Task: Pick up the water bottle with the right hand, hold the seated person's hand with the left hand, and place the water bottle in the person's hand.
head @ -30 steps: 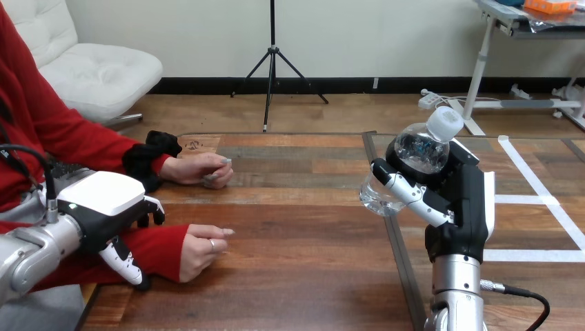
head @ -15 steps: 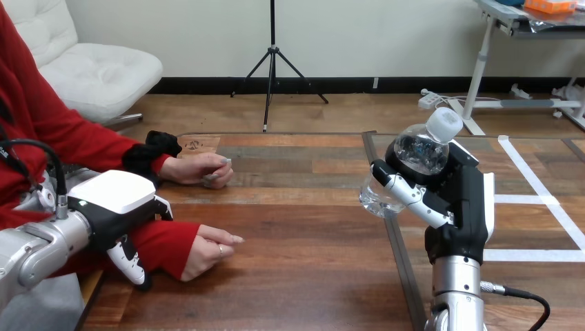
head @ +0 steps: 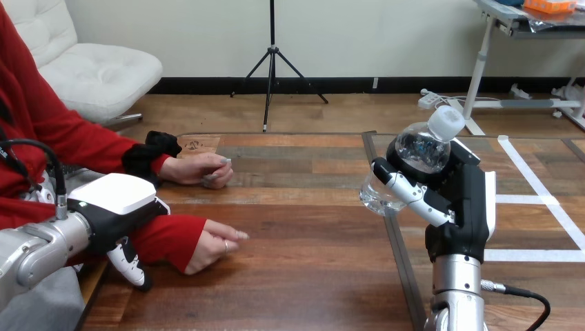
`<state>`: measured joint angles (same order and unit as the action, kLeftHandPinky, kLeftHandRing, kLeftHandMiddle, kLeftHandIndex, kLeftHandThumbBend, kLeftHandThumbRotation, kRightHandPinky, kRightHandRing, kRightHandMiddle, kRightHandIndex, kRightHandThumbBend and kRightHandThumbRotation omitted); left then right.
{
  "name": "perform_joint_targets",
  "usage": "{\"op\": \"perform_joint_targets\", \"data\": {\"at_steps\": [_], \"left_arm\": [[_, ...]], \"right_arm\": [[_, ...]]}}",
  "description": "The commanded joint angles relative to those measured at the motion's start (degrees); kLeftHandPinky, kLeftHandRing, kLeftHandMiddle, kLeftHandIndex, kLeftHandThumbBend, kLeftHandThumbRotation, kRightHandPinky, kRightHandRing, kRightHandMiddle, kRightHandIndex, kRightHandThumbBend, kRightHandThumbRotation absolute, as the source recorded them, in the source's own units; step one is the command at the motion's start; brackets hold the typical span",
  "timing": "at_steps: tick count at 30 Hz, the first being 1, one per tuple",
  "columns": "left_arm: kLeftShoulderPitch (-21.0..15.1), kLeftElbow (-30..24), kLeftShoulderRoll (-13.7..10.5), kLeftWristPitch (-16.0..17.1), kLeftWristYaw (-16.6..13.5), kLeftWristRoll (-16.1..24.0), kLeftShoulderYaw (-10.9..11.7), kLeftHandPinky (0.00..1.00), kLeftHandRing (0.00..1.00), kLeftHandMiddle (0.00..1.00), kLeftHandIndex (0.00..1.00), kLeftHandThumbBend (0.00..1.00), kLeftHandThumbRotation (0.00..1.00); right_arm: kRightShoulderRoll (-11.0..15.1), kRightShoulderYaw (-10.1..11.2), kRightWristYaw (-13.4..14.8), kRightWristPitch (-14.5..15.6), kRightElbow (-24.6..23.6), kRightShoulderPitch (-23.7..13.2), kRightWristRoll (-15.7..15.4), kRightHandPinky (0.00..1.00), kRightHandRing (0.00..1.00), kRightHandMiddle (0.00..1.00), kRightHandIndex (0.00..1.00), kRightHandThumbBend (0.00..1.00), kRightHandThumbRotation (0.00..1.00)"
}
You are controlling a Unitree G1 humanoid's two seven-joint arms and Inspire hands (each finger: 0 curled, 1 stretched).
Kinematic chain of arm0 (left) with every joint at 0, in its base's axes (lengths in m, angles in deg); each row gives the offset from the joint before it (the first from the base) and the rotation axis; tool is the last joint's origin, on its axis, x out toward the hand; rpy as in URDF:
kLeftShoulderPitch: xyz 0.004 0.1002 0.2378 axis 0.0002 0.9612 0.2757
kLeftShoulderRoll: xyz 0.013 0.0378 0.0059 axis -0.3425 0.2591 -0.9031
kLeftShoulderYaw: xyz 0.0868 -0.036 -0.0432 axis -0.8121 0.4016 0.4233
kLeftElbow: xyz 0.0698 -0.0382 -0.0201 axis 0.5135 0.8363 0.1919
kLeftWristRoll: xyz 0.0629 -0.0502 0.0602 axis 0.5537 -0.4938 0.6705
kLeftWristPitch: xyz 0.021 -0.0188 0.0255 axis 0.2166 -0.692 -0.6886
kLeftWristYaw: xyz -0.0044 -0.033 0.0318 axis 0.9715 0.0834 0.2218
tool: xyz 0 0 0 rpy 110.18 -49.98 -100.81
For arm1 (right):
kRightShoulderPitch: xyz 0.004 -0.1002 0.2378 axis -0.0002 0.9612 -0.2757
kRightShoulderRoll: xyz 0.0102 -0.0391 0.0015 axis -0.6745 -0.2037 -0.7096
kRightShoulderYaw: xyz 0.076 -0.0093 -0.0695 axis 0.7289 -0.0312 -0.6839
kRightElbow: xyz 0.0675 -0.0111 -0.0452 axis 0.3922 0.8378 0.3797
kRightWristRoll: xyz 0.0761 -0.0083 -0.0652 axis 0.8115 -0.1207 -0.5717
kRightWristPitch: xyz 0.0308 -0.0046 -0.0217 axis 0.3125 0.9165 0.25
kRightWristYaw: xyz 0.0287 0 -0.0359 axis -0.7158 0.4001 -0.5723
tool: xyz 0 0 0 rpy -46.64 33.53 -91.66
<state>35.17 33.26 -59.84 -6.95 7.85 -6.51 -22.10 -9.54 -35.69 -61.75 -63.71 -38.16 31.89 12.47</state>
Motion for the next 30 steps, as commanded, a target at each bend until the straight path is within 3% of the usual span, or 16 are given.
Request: {"op": "perform_joint_targets", "data": {"at_steps": [1,11,30], "left_arm": [[0.81,-2.12,-0.11,-0.32,1.07,-1.37,1.01,0.55,0.58,0.61,0.64,1.0,0.18],[2.13,-4.49,0.43,-0.74,2.54,-2.6,1.39,0.56,0.57,0.61,0.64,1.0,0.18],[3.62,-5.89,3.05,-1.72,-0.81,-1.37,0.83,0.46,0.49,0.52,0.54,0.99,0.05]], "right_arm": [[-0.95,-0.9,-0.55,-0.4,-4.17,-2.31,0.8,0.39,0.4,0.44,0.44,0.73,0.0],[-1.21,-1.1,-0.08,-0.04,-4.58,-2.46,0.0,0.38,0.4,0.44,0.44,0.73,0.0],[-1.31,-1.77,1.14,-0.02,-3.6,-3.47,-1.38,0.38,0.4,0.44,0.45,0.73,0.0]]}}
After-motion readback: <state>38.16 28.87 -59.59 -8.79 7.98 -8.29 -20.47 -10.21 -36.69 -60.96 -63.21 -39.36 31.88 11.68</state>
